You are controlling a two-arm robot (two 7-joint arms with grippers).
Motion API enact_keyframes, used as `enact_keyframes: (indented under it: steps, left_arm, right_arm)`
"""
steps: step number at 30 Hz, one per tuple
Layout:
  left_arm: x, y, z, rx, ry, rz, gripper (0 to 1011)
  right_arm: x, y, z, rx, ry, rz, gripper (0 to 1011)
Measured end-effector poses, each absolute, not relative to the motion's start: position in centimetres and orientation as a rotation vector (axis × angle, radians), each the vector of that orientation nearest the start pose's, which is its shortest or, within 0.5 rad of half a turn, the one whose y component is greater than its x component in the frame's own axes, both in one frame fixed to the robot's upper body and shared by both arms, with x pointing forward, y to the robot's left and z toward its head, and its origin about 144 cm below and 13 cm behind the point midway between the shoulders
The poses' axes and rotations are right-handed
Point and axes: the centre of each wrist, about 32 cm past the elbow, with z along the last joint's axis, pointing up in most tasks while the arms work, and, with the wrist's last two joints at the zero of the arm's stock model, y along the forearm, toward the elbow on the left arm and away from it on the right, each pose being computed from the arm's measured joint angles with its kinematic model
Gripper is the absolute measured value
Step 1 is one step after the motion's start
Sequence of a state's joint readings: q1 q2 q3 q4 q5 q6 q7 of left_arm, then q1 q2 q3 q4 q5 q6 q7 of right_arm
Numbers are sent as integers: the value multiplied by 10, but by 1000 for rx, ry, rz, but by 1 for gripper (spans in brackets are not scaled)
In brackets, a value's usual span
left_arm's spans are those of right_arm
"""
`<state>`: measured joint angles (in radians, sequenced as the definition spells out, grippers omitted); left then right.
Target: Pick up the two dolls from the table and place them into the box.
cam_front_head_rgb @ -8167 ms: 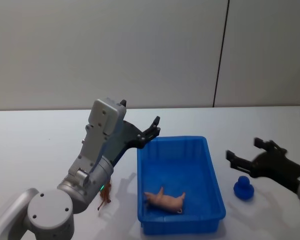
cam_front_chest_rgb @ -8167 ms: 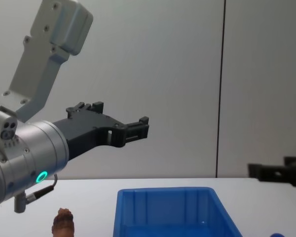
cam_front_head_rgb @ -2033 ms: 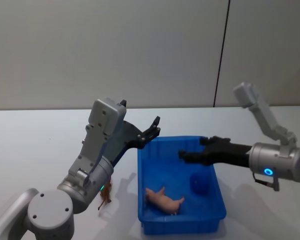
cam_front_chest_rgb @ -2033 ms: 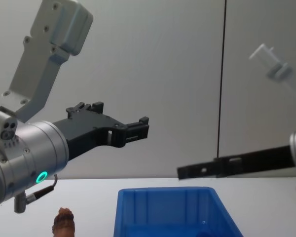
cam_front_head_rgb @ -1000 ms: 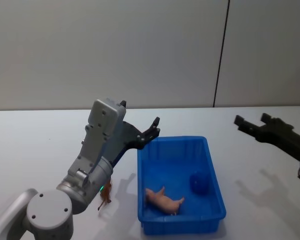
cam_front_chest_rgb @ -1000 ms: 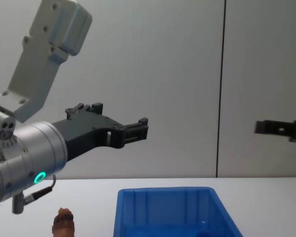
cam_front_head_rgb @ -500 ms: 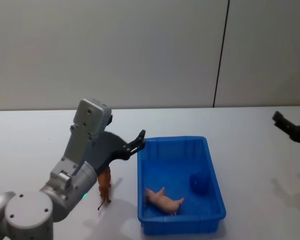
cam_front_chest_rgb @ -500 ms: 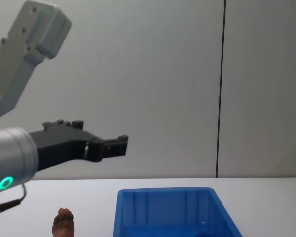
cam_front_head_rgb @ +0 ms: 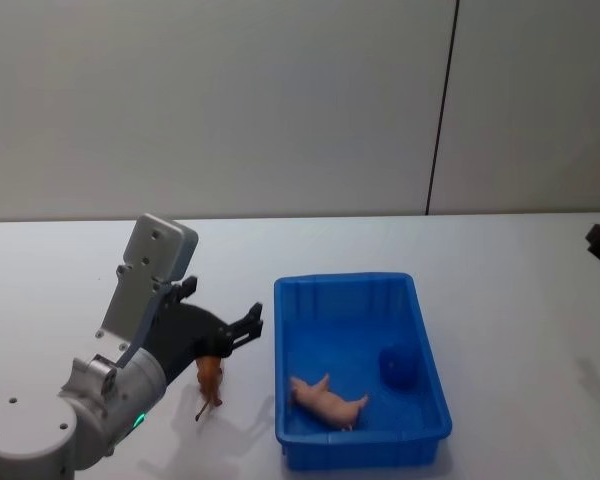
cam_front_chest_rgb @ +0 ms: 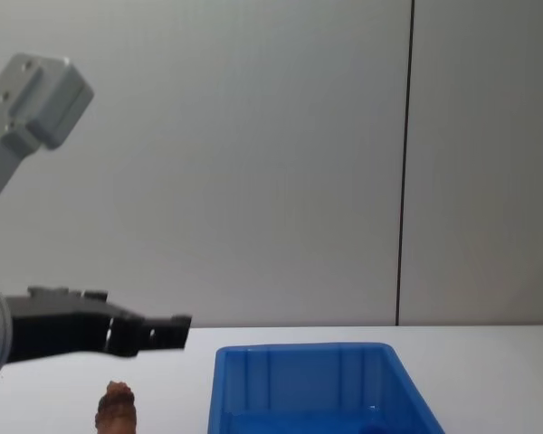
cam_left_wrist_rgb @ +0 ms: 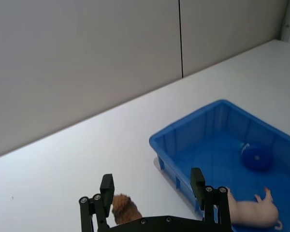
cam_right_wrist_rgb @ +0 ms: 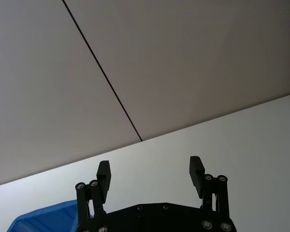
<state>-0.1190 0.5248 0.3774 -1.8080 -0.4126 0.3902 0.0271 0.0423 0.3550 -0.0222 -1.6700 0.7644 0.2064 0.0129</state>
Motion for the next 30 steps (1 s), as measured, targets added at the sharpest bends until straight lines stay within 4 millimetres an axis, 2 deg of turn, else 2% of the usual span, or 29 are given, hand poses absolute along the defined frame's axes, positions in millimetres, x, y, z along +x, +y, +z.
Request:
enact_keyframes:
  steps: [13, 30]
  left_arm:
    - [458, 242, 1212, 428, 220, 1169, 1001]
    - [480, 241, 1187, 507, 368, 1187, 1001]
  right_arm:
    - [465, -316, 1199, 257, 379, -1446, 1001]
    - [463, -317, 1198, 264, 381, -1459, 1001]
